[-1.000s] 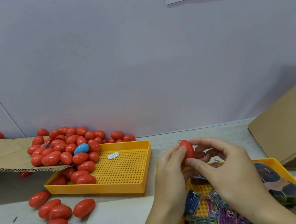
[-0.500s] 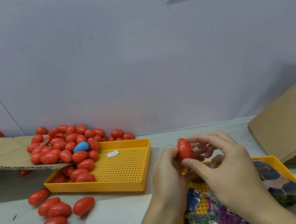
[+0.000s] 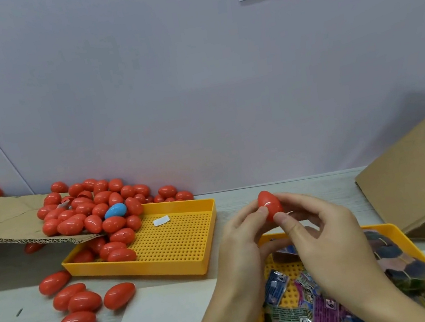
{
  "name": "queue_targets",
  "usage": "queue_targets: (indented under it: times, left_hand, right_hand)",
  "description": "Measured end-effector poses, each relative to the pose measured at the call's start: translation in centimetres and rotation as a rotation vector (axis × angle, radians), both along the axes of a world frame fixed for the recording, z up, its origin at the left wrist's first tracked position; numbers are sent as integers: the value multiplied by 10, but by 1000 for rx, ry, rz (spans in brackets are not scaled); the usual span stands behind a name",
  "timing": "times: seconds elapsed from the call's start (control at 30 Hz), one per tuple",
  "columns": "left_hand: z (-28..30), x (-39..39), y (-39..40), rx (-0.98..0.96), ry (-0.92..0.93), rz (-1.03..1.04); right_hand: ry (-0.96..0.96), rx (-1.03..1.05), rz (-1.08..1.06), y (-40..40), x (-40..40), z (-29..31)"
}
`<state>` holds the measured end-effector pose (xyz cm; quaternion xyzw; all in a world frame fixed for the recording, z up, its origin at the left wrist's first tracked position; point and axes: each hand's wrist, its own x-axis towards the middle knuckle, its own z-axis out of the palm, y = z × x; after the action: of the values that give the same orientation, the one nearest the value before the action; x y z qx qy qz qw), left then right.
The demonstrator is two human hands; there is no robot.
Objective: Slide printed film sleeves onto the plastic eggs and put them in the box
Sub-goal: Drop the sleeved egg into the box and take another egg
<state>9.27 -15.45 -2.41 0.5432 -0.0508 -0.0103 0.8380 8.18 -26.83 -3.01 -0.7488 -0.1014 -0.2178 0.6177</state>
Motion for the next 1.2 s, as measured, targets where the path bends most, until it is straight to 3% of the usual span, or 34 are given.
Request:
queue_targets:
  times: [0.2,0.33,0.43,0.63,0.8,1.07,1.2]
  left_hand:
    - [-3,2,1,86,-66,117]
    - [-4,4,4,31,-20,211]
    - [-6,8,9,-2,12,317]
    - [-5,11,13,56,-24,370]
    - [-5,9,12,109,-23,372]
    - [-3,9,12,161,-12,363]
    - [-3,9,12,181,-7,365]
  right_hand:
    - [185,178,210,-1,2,2]
    - [219,113,147,-1,2,2]
    - [186,-62,2,-8,2,4]
    - [289,-706,163,-19,-4,22]
    - [246,-1056,50,-2,-14,13]
    - [344,-757,81,-4,-9,14]
    - [362,-714,97,-13,-4,15]
